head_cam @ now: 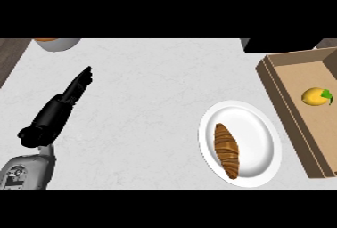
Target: Pick the lemon from the plate and place it in the cardboard box
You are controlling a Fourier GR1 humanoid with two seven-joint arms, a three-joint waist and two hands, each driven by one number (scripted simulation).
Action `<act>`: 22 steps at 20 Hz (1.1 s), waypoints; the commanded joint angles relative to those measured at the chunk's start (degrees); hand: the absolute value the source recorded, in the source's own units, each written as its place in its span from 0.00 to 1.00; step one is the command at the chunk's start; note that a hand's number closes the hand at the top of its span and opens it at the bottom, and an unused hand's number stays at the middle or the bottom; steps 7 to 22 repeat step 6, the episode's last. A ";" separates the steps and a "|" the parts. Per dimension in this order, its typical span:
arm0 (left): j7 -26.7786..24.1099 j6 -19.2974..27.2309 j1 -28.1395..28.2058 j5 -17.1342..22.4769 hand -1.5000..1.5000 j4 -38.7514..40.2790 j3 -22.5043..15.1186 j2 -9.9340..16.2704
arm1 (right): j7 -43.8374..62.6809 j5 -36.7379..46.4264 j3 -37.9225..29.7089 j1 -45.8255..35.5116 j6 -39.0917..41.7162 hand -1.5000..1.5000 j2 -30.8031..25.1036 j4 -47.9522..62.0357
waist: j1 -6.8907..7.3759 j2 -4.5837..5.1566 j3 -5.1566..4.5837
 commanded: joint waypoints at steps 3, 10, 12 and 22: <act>-1.85 -1.34 -1.05 1.18 0.50 2.02 1.85 1.55 | -5.64 -9.77 -11.49 4.05 -5.80 0.00 -1.34 1.64 | 0.41 0.53 -0.05; 1.37 -0.53 1.22 0.17 0.50 -2.51 -0.76 -0.63 | -8.94 -12.90 -13.59 9.29 -5.15 0.00 -2.20 1.58 | 0.57 0.24 -0.07; 1.37 -0.53 1.22 0.17 0.50 -2.51 -0.76 -0.63 | -8.94 -12.90 -13.59 9.29 -5.15 0.00 -2.20 1.58 | 0.57 0.24 -0.07; 1.37 -0.53 1.22 0.17 0.50 -2.51 -0.76 -0.63 | -8.94 -12.90 -13.59 9.29 -5.15 0.00 -2.20 1.58 | 0.57 0.24 -0.07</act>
